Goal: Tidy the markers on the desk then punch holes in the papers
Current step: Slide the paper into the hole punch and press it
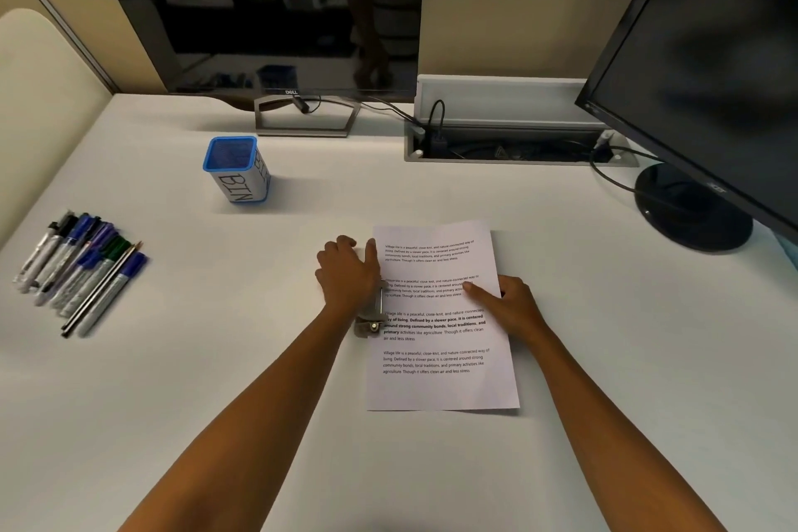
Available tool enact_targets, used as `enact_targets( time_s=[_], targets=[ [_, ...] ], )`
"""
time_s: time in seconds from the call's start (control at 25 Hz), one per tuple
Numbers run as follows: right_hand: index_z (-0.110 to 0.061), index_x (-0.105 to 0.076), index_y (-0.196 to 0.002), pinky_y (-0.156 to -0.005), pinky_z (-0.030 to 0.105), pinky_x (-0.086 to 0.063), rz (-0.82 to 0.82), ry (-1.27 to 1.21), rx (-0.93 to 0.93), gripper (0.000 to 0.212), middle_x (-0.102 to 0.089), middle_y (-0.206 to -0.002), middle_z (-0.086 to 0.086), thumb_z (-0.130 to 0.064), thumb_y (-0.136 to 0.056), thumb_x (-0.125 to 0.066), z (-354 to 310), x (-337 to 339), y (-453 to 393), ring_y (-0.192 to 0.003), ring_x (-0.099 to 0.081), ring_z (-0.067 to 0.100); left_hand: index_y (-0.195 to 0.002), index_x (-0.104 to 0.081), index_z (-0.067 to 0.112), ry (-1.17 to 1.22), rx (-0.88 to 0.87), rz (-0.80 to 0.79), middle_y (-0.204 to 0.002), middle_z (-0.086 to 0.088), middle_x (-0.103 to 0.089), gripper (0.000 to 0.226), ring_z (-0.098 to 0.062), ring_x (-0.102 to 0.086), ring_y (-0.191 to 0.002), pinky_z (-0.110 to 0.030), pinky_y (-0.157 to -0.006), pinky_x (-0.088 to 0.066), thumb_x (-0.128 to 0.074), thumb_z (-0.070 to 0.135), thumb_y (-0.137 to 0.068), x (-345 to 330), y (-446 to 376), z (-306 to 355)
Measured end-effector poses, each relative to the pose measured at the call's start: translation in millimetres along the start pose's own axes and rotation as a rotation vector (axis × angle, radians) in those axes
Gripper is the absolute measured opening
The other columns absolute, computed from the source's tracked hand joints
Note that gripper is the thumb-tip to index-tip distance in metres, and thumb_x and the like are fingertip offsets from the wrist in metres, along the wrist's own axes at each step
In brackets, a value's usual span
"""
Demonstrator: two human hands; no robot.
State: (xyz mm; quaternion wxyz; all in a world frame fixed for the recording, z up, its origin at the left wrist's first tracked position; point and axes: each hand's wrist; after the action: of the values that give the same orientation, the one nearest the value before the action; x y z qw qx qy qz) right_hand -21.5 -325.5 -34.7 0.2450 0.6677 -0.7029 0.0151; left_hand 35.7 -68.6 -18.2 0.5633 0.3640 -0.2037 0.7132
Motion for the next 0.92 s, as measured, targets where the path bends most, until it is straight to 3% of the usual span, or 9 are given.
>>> enact_targets(
  time_s=[0.44,0.68,0.92],
  targets=[
    [-0.018,-0.074,-0.102,-0.060,0.004,-0.047,0.043,0.013,-0.002,0.022,-0.073,-0.091,-0.011,-0.034,-0.085,-0.074,2.0,-3.9,0.0,-0.073,-0.066,-0.014,-0.126,-0.052,0.012,-0.027,-0.148,0.135,-0.130,-0.007,-0.052,0.052,-0.027,-0.045,-0.126,-0.045,-0.109,-0.029,-0.039,0.052,-0.095,-21.6,-2.1,-12.6],
    [-0.019,-0.074,-0.099,-0.060,0.006,-0.048,0.059,0.006,0.003,0.020,-0.073,-0.089,-0.011,-0.033,-0.085,-0.074,4.8,-5.2,0.9,-0.073,-0.067,-0.012,-0.138,-0.044,0.016,-0.044,-0.140,0.063,-0.150,-0.005,-0.040,0.053,-0.025,-0.019,-0.149,-0.050,-0.122,-0.002,-0.039,0.051,-0.098,-25.5,-4.7,-17.2],
    [-0.016,-0.074,-0.105,-0.068,0.012,-0.055,0.071,-0.004,0.009,0.029,-0.075,-0.098,-0.008,-0.035,-0.084,-0.075,7.5,-6.9,-0.1,-0.085,-0.071,0.000,-0.138,-0.043,0.018,-0.121,-0.174,0.062,-0.154,-0.001,-0.034,0.060,-0.022,-0.010,-0.152,-0.052,-0.121,0.008,-0.032,0.058,-0.095,-27.8,-5.6,-26.2]
  ],
)
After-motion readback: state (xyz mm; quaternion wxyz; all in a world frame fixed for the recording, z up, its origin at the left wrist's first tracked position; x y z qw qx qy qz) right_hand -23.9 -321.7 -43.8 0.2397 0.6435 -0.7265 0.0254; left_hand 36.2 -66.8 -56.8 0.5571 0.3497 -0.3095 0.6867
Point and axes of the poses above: each hand's wrist, its own y-axis away from the middle knuckle, its own x-axis out of the back of the hand, z = x × y
